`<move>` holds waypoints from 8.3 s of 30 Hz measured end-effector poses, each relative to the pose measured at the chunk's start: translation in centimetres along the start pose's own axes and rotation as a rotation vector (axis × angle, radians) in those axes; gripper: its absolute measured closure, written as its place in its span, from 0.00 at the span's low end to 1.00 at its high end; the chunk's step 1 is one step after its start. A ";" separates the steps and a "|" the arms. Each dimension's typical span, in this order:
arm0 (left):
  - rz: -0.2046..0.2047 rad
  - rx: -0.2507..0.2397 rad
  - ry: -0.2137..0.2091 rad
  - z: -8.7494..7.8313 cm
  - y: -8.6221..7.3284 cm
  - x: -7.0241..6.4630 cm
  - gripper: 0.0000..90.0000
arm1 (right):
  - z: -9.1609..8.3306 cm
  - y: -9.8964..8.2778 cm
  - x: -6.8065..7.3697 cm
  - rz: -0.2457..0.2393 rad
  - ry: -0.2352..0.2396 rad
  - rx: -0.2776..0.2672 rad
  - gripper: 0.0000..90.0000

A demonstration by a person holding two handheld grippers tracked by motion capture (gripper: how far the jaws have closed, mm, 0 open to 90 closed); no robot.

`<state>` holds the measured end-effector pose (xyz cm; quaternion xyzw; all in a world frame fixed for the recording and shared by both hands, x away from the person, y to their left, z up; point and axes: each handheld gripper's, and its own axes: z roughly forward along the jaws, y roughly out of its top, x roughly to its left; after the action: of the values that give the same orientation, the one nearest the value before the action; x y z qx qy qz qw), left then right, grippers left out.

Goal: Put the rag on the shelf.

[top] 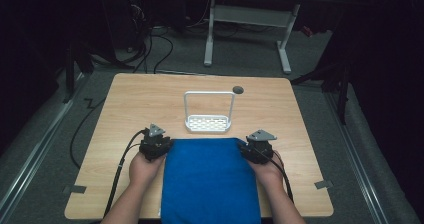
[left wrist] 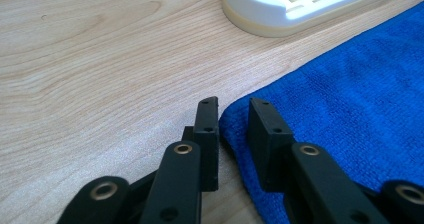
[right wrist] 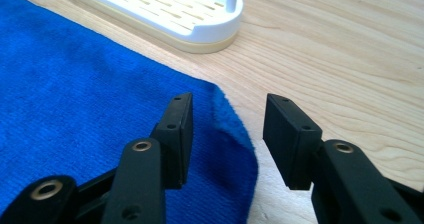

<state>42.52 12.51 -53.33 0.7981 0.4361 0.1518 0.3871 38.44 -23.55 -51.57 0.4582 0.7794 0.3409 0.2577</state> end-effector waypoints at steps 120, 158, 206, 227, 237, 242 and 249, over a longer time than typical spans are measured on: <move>0.137 -0.755 -0.020 -18.0 10.8 -2.5 0.99 | -15.8 10.0 -1.2 0.031 0.051 -0.655 0.99; 0.142 -0.587 0.080 -12.2 19.0 1.6 0.99 | -10.9 16.9 -6.3 0.076 -0.018 -0.558 0.99; 0.018 -0.232 0.032 -0.1 13.9 6.2 0.99 | 2.6 14.7 -8.6 0.118 -0.018 -0.208 0.99; -0.017 -0.167 -0.041 2.5 9.8 5.4 0.99 | 5.3 9.6 -7.1 0.160 0.042 -0.125 0.99; -0.039 -0.157 -0.065 3.1 8.3 5.1 0.98 | 5.6 7.8 -7.1 0.176 0.044 -0.106 0.99; -0.062 -0.167 -0.067 3.1 7.9 5.2 0.97 | 5.5 7.4 -7.1 0.198 0.052 -0.112 0.98; -0.079 -0.173 -0.066 2.8 7.5 5.5 0.91 | 5.2 7.5 -7.2 0.203 0.045 -0.115 0.88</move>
<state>51.66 13.22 -50.11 0.7485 0.4396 0.1472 0.4742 49.39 -25.85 -48.49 0.5115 0.7137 0.4195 0.2303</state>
